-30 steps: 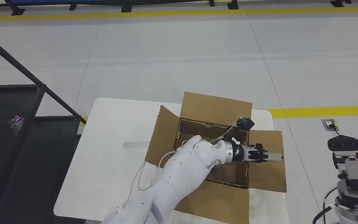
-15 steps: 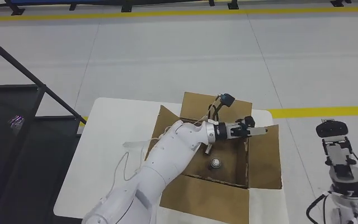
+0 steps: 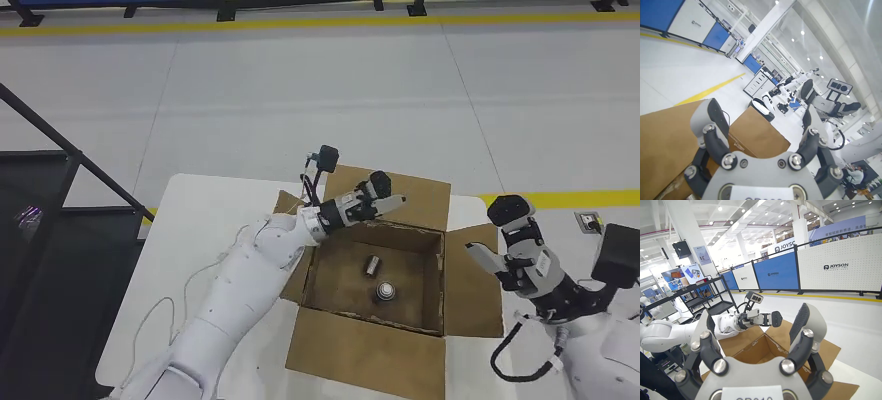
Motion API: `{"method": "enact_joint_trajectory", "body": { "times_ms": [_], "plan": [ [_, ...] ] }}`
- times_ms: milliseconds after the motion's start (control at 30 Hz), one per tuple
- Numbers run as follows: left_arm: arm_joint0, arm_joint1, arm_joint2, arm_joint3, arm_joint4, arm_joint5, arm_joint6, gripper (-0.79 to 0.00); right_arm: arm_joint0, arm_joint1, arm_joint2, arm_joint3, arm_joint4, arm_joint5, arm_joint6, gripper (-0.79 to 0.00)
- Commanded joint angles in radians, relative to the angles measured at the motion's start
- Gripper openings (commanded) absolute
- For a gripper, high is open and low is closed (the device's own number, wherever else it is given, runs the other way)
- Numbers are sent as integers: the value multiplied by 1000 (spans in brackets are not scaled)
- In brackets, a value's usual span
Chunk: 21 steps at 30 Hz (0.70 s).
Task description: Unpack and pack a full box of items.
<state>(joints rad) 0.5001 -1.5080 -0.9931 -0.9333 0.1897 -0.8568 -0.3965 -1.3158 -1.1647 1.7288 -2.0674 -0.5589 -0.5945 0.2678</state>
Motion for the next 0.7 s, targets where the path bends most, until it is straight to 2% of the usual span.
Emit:
{"method": "enact_joint_trajectory", "body": {
  "times_ms": [0, 67, 100, 167, 233, 500, 667],
  "plan": [
    [255, 62, -159, -459, 70, 178, -72, 0, 19, 0, -18, 7, -7, 6, 1, 0],
    [480, 100, -285, -808, 81, 326, -167, 0, 40, 1, -40, 16, -19, 15, 4, 0],
    [546, 109, -321, -903, 70, 361, -198, 0, 48, 1, -51, 20, -24, 18, 5, 0],
    [627, 122, -374, -1018, 72, 400, -230, 0, 66, 1, -71, 30, -35, 26, 6, 0],
    [669, 128, -400, -1076, 74, 415, -238, 0, 83, 1, -90, 40, -46, 34, 4, 0],
    [762, 144, -451, -1180, 205, 533, -221, 0, 110, 1, -127, 63, -59, 65, -1, 0],
    [762, 144, -451, -1180, 205, 533, -221, 0, 110, 1, -127, 63, -59, 65, -1, 0]
  ]
}}
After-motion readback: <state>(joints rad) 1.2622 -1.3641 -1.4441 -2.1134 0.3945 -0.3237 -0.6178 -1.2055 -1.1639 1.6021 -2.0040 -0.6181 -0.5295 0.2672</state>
